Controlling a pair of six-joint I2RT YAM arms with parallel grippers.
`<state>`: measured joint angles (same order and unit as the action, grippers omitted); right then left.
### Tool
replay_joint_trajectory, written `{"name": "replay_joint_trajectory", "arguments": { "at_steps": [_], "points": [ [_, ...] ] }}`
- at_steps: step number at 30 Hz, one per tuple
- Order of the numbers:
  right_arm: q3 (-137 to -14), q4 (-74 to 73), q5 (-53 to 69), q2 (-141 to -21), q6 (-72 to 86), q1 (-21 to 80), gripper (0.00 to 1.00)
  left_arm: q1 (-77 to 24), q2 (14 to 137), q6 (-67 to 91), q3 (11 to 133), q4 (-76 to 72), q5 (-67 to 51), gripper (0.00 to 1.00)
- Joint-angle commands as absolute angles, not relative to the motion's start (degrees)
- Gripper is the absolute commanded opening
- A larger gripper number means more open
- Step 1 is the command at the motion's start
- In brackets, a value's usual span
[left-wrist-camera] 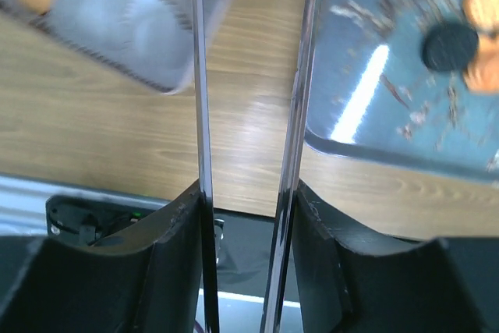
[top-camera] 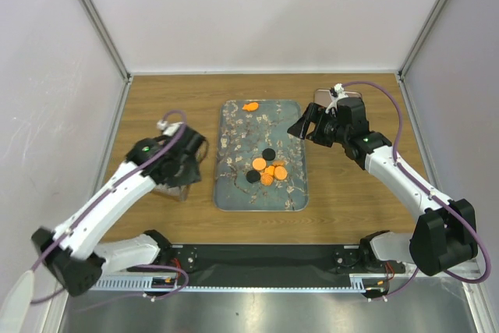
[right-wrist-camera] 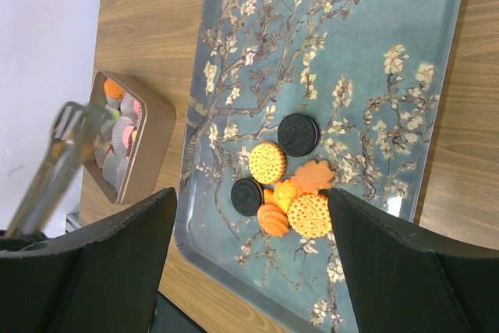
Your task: Pack the cookies
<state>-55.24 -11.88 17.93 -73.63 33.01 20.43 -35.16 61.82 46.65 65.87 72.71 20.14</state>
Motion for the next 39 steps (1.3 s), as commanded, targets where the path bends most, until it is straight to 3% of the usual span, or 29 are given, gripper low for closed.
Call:
{"name": "replay_joint_trajectory", "arguments": {
  "at_steps": [1,8,16,39],
  "points": [
    [-56.51,-10.11,18.81,-73.65,33.4,20.57,0.85,-44.52,67.75,49.57,70.83,71.73,23.56,0.49],
    [-56.51,-10.37,18.54,-73.48,33.4,20.57,0.85,-55.97,79.26,44.13,76.28,64.7,17.77,0.48],
    [-56.51,-10.37,18.46,-73.56,33.22,20.57,0.85,-61.78,84.37,40.61,78.57,61.88,12.75,0.49],
    [-56.51,-10.37,18.46,-73.74,33.4,20.48,0.85,-63.81,87.45,39.64,76.29,61.7,9.58,0.48]
  ]
}}
